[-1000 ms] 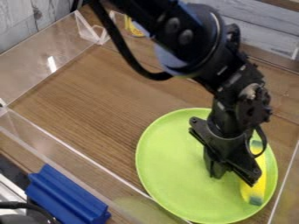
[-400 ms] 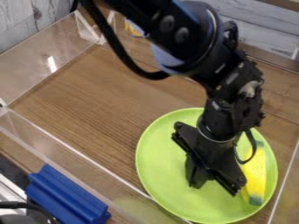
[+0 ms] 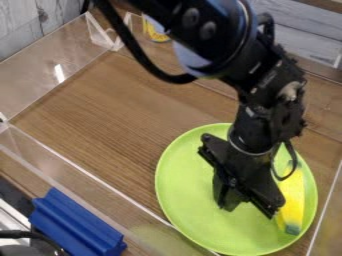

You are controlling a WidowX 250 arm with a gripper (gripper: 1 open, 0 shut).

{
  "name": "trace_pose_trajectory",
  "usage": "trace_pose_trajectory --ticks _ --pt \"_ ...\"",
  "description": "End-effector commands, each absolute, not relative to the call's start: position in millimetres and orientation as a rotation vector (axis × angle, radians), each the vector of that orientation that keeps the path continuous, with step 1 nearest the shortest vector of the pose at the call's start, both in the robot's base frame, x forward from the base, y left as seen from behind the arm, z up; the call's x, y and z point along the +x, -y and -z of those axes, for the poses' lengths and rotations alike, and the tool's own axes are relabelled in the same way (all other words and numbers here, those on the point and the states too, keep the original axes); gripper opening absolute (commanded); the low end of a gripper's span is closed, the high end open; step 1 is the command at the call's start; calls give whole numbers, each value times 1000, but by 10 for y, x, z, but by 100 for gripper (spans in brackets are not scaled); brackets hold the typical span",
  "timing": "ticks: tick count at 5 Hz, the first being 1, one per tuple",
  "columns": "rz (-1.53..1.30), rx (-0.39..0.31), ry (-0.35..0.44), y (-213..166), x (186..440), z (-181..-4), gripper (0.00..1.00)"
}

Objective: Put the banana in the green plate

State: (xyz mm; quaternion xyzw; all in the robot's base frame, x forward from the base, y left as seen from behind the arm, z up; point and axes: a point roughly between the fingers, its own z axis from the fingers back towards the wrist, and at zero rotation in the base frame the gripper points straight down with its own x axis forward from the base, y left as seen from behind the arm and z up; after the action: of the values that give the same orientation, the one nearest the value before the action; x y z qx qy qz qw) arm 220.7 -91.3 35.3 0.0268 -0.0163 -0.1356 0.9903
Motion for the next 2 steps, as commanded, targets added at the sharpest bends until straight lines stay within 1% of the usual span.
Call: trace_pose_trajectory --ticks 1,2 --pt "262 37 91 930 2332 -529 100" --pt "261 36 93 905 2364 -623 100"
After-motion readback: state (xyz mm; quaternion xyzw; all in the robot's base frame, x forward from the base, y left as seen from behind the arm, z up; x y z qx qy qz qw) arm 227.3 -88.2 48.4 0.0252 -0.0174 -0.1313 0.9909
